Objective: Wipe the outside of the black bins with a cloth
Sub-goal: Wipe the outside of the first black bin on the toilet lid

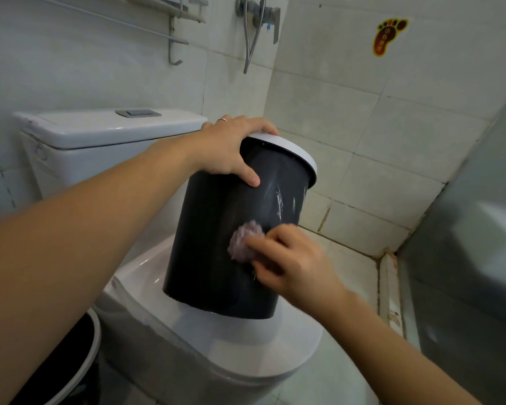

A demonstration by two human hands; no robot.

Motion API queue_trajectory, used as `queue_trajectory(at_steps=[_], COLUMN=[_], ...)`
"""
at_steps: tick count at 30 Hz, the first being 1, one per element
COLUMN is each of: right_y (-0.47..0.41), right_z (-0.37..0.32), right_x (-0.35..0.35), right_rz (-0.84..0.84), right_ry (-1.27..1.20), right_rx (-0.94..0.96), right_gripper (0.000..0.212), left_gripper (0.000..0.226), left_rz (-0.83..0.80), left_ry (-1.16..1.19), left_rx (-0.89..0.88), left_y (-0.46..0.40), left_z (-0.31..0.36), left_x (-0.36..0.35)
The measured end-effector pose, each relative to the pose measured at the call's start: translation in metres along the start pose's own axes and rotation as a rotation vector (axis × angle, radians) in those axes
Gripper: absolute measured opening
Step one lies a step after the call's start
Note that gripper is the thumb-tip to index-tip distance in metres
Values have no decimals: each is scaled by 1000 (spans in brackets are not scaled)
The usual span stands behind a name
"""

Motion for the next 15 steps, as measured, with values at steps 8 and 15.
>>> queue_trajectory(at_steps=[8,15], right_y=[-3,11], right_z=[9,-3], right_x=[6,-3], right_rz=[39,-29], right_ry=[17,-22], right_rx=[-60,-32], right_gripper=[26,25], left_gripper=[83,82], left_rz=[4,3], left_ry=[12,14], left_rx=[-1,8], left_y=[1,1], left_z=[-1,-4], left_x=[0,1])
Point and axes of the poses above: each hand's wrist, its own y-axis away from the middle knuckle, its own x-axis out of the back of the hand, z = x × y, the point moved 7 cm from there along -y, towards the middle knuckle, and after that the axes turned 6 degrees about -x, right-handed, at the moved point
